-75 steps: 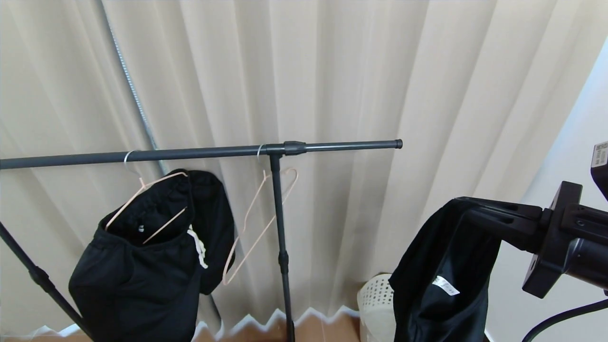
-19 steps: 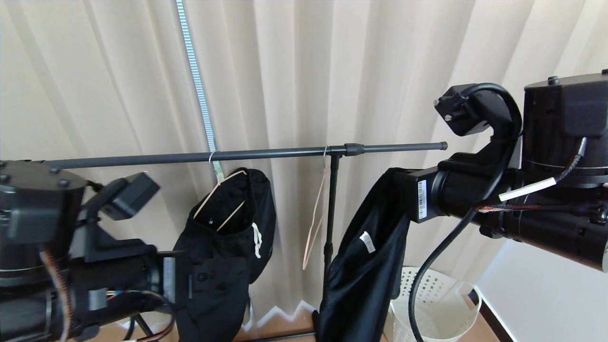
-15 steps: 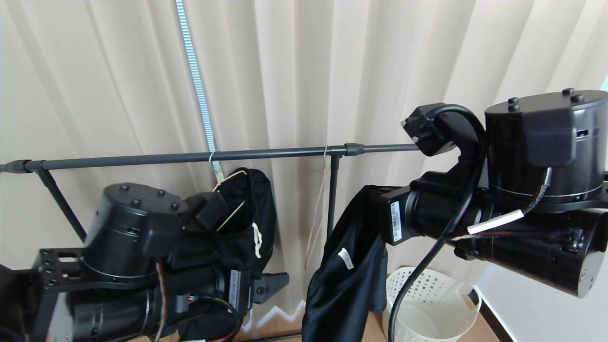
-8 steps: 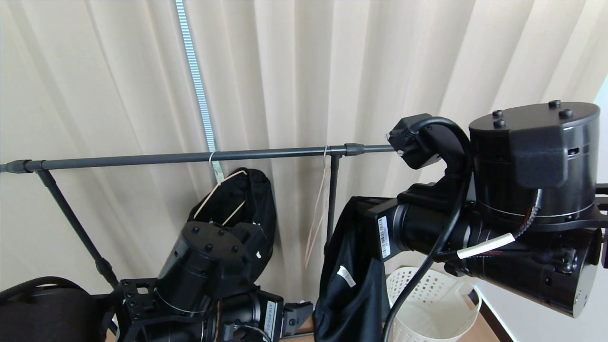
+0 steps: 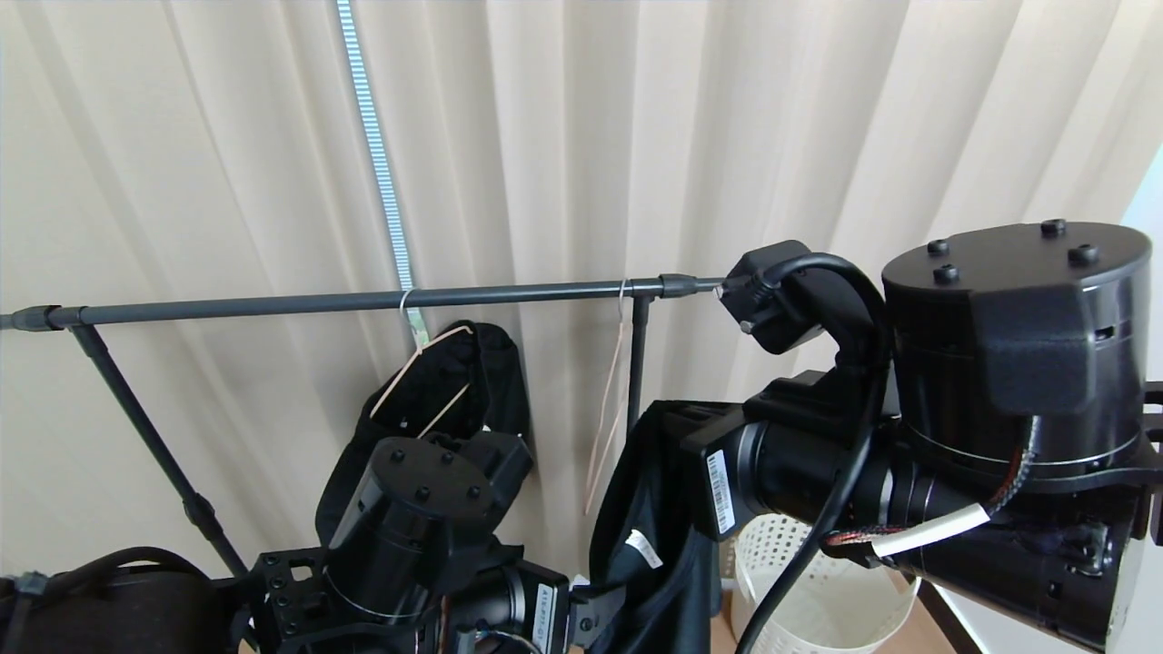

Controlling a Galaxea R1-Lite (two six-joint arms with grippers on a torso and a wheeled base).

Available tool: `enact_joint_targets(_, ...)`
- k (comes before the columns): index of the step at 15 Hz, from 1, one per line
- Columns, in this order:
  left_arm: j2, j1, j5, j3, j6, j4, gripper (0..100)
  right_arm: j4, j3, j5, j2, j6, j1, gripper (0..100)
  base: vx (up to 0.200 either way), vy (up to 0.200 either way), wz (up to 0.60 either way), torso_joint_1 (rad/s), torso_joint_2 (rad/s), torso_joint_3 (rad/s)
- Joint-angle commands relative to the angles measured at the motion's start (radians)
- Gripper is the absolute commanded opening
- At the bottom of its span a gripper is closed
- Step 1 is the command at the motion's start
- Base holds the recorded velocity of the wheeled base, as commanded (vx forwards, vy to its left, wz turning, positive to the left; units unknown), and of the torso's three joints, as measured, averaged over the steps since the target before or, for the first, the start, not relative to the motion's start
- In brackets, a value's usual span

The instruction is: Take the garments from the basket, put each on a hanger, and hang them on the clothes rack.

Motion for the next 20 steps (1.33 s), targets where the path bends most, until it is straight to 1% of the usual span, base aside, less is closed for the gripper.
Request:
enact_joint_targets(1, 0.013, -0.001, 0.010, -0.004, 0.000, -0.001, 100, -0.001, 0.008, 0.000, -0.007, -0.001, 0.010, 0, 0.000, 0.000, 0.00, 0.000, 0.00, 0.000)
enact_joint_targets(2, 0.045, 0.002, 0.064, -0.014, -0.002, -0.009, 100, -0.002, 0.009, 0.000, -0.011, -0.001, 0.015, 0, 0.000, 0.000, 0.00, 0.000, 0.00, 0.000)
enact_joint_targets(4, 0.081, 0.004, 0.079, -0.013, 0.000, -0.050, 100, -0.002, 0.009, 0.000, -0.010, -0.001, 0.030, 0, 0.000, 0.000, 0.00, 0.000, 0.00, 0.000)
enact_joint_targets(5, 0.110, 0.004, 0.103, -0.010, 0.000, -0.087, 100, -0.002, 0.014, 0.000, -0.010, 0.001, 0.040, 0, 0.000, 0.000, 0.00, 0.000, 0.00, 0.000)
enact_joint_targets(6, 0.130, 0.006, 0.129, -0.014, 0.000, -0.101, 100, -0.002, 0.012, 0.000, -0.011, 0.001, 0.040, 0, 0.000, 0.000, 0.00, 0.000, 0.00, 0.000)
enact_joint_targets(7, 0.142, 0.006, 0.151, -0.017, 0.000, -0.104, 100, -0.002, 0.012, 0.000, -0.013, -0.001, 0.040, 0, 0.000, 0.000, 0.00, 0.000, 0.00, 0.000)
enact_joint_targets(10, 0.168, 0.004, 0.182, -0.017, 0.001, -0.104, 100, -0.001, 0.014, -0.002, -0.031, -0.001, 0.041, 0, 0.000, 0.000, 0.00, 0.000, 0.00, 0.000)
enact_joint_targets(12, 0.176, 0.004, 0.186, -0.017, 0.003, -0.104, 100, -0.002, 0.011, 0.000, -0.057, -0.002, 0.040, 0, 0.000, 0.000, 0.00, 0.000, 0.00, 0.000)
enact_joint_targets(18, 0.200, -0.007, 0.186, -0.014, 0.001, -0.105, 100, -0.002, 0.015, 0.003, -0.048, -0.001, 0.043, 0, 0.000, 0.000, 0.00, 0.000, 0.00, 0.000)
enact_joint_targets(20, 0.191, -0.019, 0.182, -0.004, 0.000, -0.151, 100, -0.002, 0.015, 0.005, -0.042, 0.001, 0.043, 0, 0.000, 0.000, 0.00, 0.000, 0.00, 0.000)
